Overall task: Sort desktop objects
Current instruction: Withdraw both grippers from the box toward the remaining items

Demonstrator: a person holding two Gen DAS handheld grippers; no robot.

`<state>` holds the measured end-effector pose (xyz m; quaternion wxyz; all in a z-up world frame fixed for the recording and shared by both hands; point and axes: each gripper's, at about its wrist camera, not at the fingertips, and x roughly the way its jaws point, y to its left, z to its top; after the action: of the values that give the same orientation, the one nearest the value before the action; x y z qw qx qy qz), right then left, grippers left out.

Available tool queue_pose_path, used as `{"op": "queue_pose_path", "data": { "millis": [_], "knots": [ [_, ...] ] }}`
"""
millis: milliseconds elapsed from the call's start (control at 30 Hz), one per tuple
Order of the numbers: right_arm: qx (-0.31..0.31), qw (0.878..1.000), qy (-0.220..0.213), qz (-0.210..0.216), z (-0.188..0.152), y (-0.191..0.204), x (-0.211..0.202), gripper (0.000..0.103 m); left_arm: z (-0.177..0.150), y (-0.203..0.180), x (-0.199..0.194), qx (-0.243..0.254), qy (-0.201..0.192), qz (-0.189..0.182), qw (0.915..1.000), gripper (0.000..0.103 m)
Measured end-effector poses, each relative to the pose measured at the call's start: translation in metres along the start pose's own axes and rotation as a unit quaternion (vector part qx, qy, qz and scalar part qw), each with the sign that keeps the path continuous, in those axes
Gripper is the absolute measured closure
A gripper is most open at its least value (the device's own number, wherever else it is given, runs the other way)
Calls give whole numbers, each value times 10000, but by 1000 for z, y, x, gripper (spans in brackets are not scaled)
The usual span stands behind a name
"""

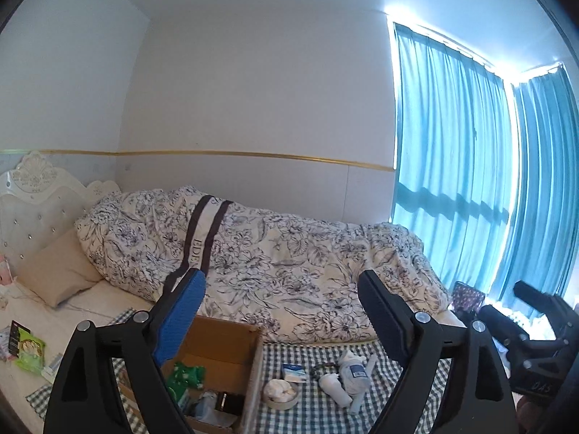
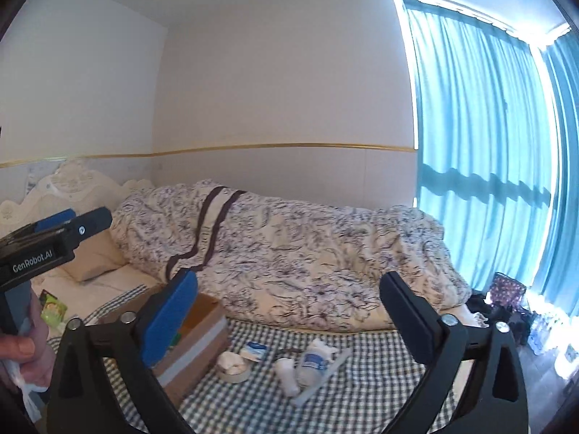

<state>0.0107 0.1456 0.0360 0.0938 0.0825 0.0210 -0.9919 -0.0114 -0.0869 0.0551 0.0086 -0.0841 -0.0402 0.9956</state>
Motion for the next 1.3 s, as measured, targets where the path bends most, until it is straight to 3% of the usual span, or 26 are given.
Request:
{"op": "queue_pose_path", "data": {
  "millis": [233,633,1133,1300],
  "knots": [
    [257,9990,306,-207,-19,-46,17,0,-26,-29,19,173,221,-38,9996,0],
    [368,9901,1335,-223,-71,-84,76,0,-85,-63,83,424,1036,-52,9937,0],
    [383,9658,2560,-152,-140,-103,167,0,-176,-69,162,610,2111,-273,9752,0],
    [352,9582,2839,-28,-162,-99,198,0,-204,-63,189,505,2440,-561,9668,0]
  ]
}}
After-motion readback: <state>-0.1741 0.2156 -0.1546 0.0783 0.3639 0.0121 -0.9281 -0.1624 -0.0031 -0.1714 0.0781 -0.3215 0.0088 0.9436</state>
